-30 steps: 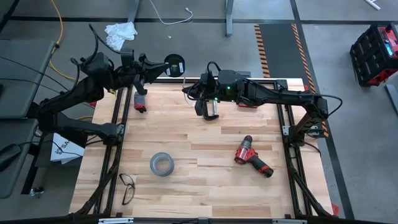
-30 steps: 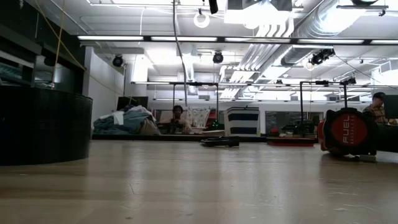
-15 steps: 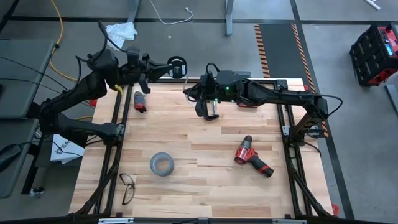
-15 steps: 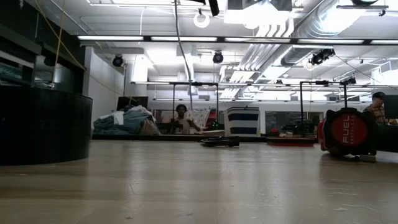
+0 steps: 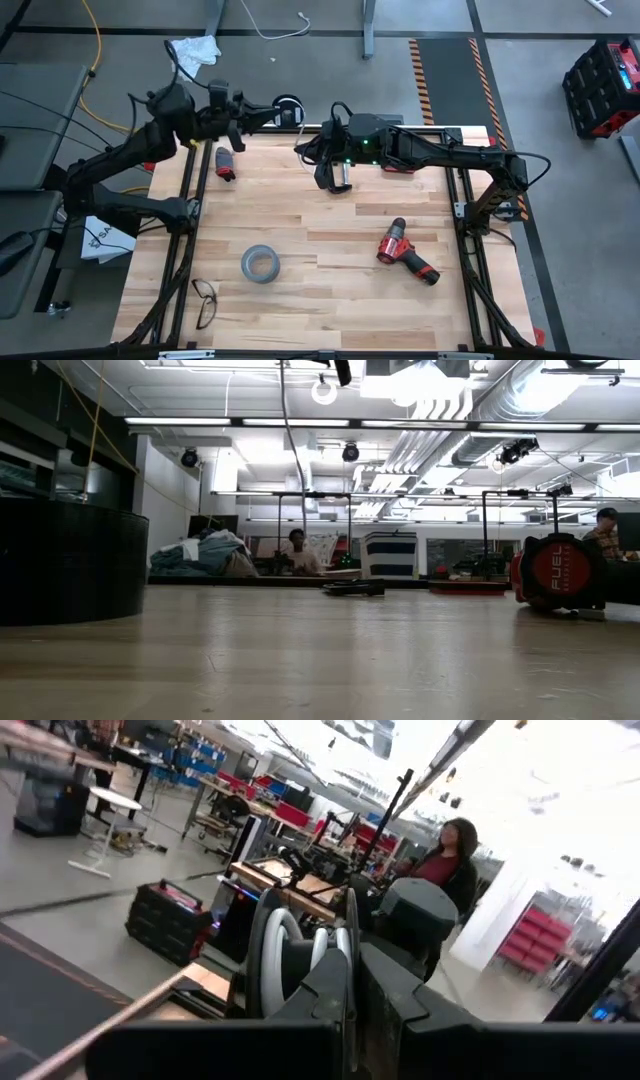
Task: Coil cords
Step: Coil the white wire onto the black spool
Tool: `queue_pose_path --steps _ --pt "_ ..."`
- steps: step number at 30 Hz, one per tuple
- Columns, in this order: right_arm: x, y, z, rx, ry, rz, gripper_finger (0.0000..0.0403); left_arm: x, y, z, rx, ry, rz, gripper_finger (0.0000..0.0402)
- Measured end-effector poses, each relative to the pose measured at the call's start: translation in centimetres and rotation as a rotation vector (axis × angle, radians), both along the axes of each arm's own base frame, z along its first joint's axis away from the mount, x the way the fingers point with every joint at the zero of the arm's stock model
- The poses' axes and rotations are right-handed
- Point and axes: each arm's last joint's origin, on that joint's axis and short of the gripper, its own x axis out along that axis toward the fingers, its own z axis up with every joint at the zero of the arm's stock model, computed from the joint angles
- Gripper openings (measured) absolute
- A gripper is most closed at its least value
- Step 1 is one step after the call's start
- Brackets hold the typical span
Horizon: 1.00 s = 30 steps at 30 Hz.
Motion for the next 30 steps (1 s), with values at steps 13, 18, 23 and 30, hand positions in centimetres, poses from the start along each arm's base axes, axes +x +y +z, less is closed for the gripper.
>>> queue_pose_path --steps 13,18,23,30 --pt "0.0 0.0 0.0 0.005 -0.001 0.016 0.0 1.4 0.3 -4.2 -0.126 -0.101 -0.032 0.0004" --pt "0.0 0.1 -0.1 0.013 0.006 0.017 0.0 1.4 0.3 -4.1 -0.122 -0.116 -0.027 0.0004" --pt "0.0 0.1 -0.2 0.032 0.017 0.024 0.0 1.3 0.3 -3.5 -0.103 -0.171 -0.013 0.0004" --pt "0.0 0.1 -0.2 0.048 0.015 0.035 0.0 1.2 0.4 -3.2 -0.093 -0.207 -0.012 0.0004"
